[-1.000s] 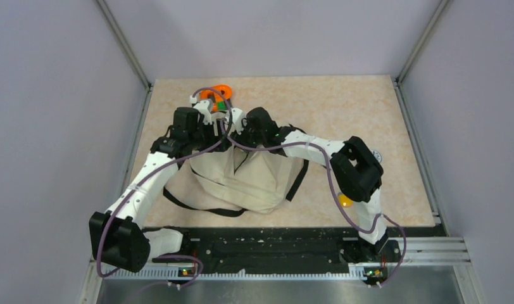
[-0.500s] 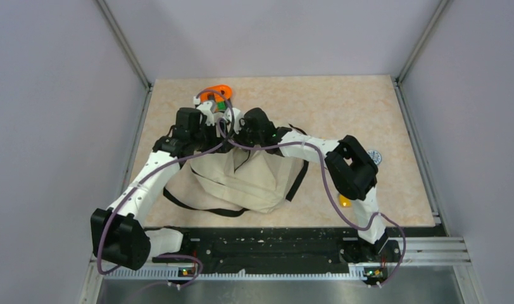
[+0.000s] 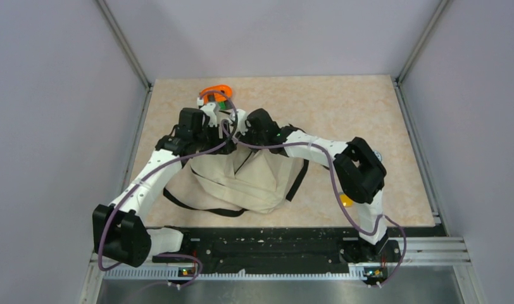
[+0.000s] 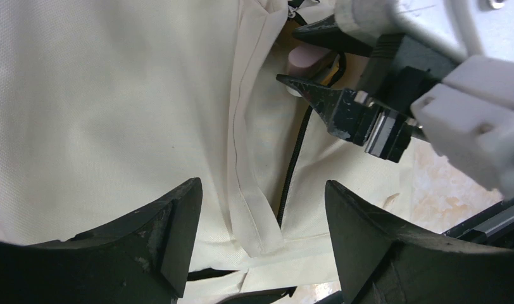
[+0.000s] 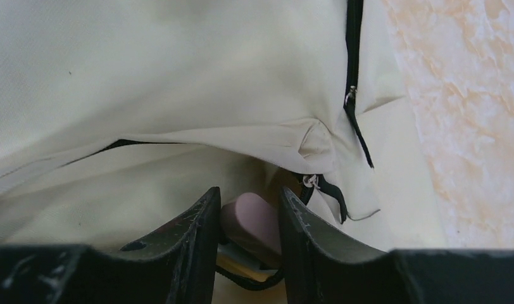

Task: Pack the student bag
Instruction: Place the stationery in the student bag.

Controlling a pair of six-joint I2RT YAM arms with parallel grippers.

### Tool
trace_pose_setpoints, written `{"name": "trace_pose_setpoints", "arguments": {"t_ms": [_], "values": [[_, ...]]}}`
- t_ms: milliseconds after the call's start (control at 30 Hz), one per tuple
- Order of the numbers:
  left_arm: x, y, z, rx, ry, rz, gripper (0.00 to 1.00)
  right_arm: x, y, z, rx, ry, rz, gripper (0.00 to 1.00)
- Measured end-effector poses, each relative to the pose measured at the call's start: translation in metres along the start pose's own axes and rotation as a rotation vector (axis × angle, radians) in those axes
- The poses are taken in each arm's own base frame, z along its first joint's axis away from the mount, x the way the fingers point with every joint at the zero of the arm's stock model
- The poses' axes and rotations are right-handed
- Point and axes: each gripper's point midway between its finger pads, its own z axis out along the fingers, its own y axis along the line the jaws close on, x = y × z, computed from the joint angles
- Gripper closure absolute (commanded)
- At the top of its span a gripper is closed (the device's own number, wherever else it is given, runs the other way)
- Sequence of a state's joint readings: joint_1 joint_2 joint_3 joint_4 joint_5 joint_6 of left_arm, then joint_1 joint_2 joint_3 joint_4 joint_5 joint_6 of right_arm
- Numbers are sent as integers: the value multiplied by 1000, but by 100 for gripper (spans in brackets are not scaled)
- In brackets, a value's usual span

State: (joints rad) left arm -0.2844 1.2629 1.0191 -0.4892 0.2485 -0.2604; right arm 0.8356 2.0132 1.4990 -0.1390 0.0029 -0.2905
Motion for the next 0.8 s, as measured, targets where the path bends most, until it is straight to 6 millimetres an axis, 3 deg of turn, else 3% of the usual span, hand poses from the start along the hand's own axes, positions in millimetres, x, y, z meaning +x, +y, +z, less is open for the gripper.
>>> {"name": "trace_pose_setpoints", "arguments": {"t_ms": [333, 533, 700, 800], "values": [[1, 0, 1, 1, 4, -1, 24, 11, -6, -20, 53, 42, 36, 45], [0, 0, 2, 2, 2, 0, 24, -3, -1, -34, 28, 3, 93, 35], [-1, -1, 2, 4, -3, 1, 24, -21, -6, -49, 72, -49, 151, 32], [-1, -1, 2, 8, -4, 2, 24, -21, -9, -50, 108, -50, 179, 30]]}}
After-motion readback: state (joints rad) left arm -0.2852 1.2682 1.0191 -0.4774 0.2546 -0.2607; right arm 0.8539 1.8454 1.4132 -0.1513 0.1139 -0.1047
